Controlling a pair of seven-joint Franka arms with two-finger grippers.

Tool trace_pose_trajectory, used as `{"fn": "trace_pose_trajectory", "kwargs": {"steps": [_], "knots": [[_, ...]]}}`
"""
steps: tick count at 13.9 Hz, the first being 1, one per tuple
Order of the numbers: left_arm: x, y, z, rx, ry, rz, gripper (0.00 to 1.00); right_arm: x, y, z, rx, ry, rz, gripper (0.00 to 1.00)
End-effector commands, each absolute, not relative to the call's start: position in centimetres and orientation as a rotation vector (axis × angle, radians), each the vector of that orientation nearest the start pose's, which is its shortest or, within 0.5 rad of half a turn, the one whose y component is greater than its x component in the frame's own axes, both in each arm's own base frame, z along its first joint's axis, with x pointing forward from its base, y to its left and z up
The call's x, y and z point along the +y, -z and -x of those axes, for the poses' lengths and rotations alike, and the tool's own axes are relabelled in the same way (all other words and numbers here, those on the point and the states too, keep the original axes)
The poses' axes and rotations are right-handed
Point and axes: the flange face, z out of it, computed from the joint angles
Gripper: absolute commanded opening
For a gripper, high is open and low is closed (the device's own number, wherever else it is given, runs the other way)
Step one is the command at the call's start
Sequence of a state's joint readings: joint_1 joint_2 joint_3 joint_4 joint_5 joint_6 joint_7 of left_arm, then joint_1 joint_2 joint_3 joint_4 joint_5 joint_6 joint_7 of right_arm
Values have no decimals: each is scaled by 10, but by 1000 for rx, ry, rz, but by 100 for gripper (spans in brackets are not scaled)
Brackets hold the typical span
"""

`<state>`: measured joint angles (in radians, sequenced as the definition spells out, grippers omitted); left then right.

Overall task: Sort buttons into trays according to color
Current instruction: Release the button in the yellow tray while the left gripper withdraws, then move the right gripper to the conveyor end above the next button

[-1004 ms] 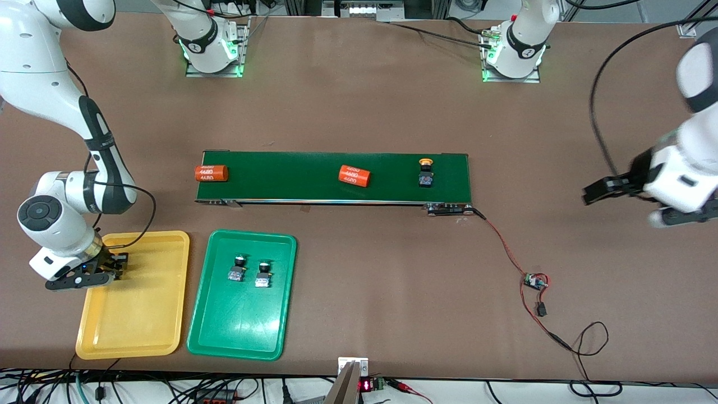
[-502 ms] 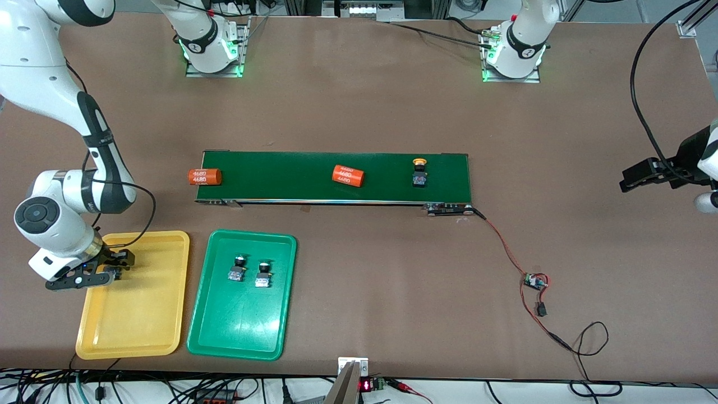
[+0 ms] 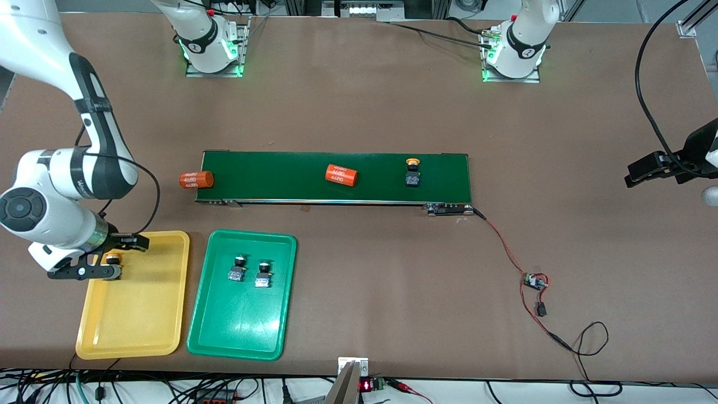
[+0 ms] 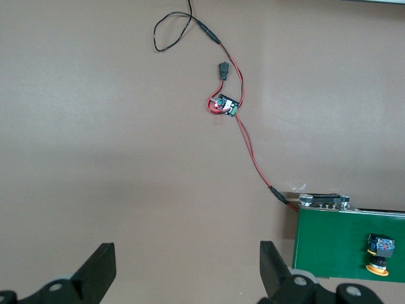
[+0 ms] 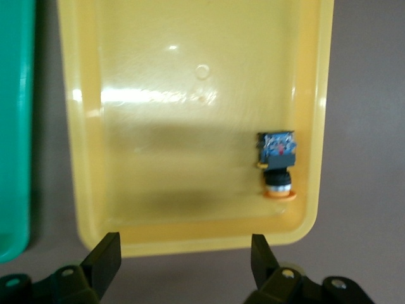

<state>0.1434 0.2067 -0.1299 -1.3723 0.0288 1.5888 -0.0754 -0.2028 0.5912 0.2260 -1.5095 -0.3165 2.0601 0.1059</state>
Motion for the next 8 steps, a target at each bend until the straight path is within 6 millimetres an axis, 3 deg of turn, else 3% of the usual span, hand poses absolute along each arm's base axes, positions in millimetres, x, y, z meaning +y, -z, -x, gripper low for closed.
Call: {"fn": "trace_pose_trajectory", "kwargs": {"steps": [1,4,8], "knots": [[22,-607,-616,-111,24,3145,100,-13,-361,-687,6,-84,3259,92],[11,-603,-616,-77,8,3145,100,10,-399,-670,122,-168,3194,95],[15,-602,-615,-94,2,3155,100,67,-441,-649,191,-195,3175,100]]}}
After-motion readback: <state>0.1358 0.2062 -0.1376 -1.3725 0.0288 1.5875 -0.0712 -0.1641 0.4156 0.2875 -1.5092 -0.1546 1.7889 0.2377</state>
